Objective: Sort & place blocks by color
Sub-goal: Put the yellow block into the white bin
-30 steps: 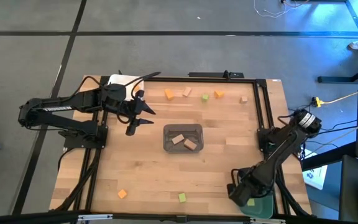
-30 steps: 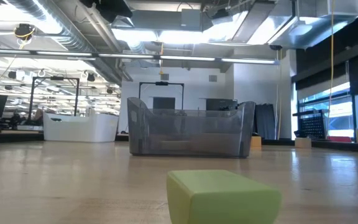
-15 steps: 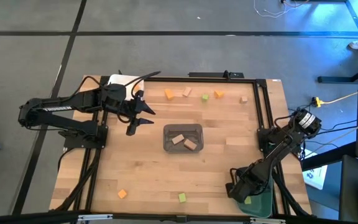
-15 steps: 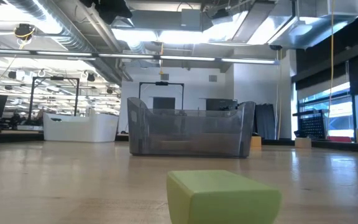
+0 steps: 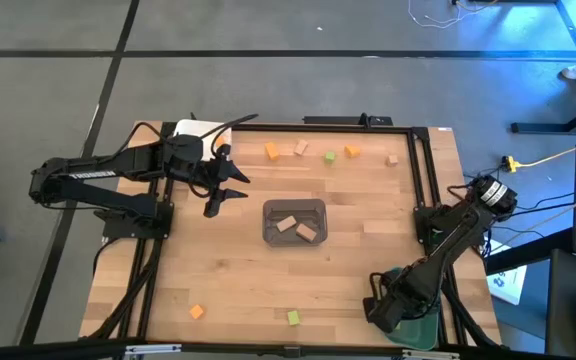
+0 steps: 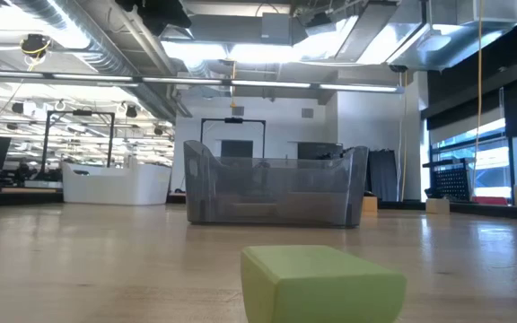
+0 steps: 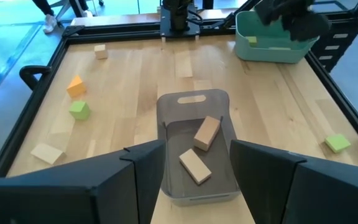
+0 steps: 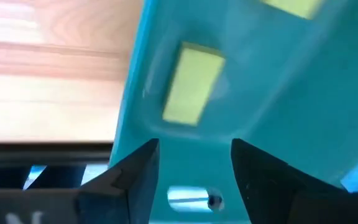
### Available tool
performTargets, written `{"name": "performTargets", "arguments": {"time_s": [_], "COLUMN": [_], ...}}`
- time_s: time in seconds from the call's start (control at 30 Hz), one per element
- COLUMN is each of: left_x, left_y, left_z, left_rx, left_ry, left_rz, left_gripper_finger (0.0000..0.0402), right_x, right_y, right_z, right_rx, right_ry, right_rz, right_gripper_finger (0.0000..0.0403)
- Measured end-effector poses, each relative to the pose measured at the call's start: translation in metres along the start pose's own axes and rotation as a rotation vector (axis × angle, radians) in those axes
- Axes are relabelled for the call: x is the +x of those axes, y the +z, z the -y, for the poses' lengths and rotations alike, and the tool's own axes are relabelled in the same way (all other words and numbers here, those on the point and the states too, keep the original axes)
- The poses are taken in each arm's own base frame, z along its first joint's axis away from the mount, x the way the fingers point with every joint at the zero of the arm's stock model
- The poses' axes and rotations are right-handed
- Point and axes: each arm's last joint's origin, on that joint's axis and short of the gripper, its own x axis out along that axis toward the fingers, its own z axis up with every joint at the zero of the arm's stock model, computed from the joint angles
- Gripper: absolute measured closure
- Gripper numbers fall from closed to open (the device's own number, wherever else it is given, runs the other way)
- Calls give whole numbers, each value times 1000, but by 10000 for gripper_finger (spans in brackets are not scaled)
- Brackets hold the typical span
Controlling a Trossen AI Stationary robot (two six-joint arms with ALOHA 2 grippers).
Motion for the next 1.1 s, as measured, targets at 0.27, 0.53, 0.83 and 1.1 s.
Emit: {"name": "performTargets", "arguments": {"time_s": [0.27, 0.53, 0.83, 1.1], "left_x": [0, -1, -10, -17], "left_y": [0, -14, -47, -53], "left_z": [0, 2, 28, 56], "left_rx": [0, -88, -395, -802], "left_ry": [4, -5, -191, -171], "left_rz": [-1, -142, -557, -757], "left_gripper_finger": [229, 229, 229, 229], "right_x": [-81, -125, -142, -178], "right_y": [-27, -29, 6, 50], "right_z": [0, 0, -11, -23], "right_rx": [-44, -164, -276, -389], "right_ry": [205, 430, 251, 238], "right_rz": [276, 572, 719, 734], "right_gripper_finger": [203, 202, 202, 202]}}
